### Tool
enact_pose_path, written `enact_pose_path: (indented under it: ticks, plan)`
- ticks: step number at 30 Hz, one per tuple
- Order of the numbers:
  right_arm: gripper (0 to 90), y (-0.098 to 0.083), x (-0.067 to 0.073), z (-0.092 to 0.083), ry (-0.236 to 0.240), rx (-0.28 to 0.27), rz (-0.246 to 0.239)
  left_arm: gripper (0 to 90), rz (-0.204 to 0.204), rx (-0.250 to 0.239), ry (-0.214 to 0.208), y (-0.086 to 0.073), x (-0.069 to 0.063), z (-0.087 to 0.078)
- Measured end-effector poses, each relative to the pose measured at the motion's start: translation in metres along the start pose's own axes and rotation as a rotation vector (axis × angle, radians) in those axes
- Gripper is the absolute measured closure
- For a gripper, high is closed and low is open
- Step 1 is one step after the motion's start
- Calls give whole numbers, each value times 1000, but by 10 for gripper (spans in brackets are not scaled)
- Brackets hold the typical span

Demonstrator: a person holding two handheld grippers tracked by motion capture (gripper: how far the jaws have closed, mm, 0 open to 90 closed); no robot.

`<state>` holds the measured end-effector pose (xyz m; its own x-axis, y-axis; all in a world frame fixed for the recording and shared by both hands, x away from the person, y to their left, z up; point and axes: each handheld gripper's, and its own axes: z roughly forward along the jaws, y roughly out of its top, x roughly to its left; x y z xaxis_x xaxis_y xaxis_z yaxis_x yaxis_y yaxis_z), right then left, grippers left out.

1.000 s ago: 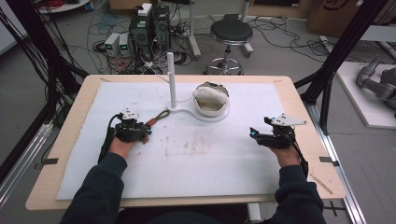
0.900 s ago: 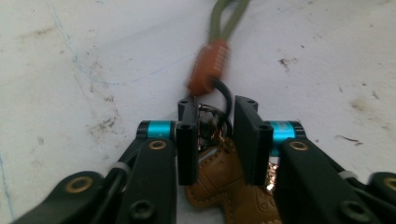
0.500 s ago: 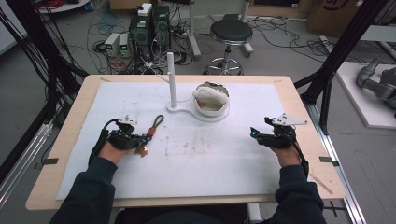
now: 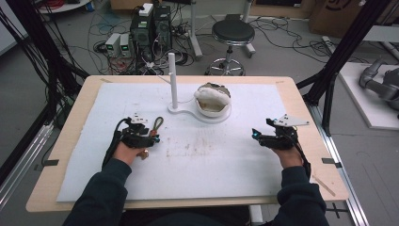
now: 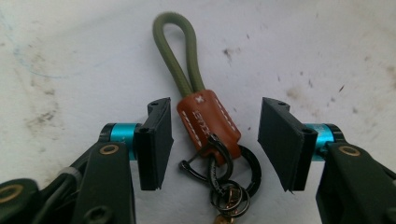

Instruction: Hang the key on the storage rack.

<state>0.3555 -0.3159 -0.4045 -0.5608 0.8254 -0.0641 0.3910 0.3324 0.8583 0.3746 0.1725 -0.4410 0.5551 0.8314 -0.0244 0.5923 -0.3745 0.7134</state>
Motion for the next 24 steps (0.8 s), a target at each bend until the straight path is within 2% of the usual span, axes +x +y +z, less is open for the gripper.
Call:
enact_pose_path:
  ticks: [3,5,7,11,13,16,17,18,19,24]
  plan:
    - [261,0,0,0,0,2,-4,484,24,9,14,0,-3,1]
    - [261,0,0,0,-1,2,-6,569,53,5,-13,0,-5,0]
    - [261,0,1,0,1,5,-6,674,69,5,-18,0,-8,0]
    - [262,0,1,1,0,6,-10,705,46,1,-37,0,-5,-1]
    - [262,0,1,0,1,3,-10,710,42,-1,-30,0,-5,-2]
    - [262,0,0,0,3,1,-2,714,15,-52,-43,2,-2,-8]
    - [262,0,0,0,3,1,-2,714,15,-52,-43,2,-2,-8]
    - [262,0,0,0,2,-1,-5,715,-8,-95,-56,2,0,-14]
    - [262,0,0,0,2,-2,-6,716,-16,-111,-61,3,1,-17]
    - [262,0,0,-1,3,-4,-3,718,-88,-274,-120,5,9,-37]
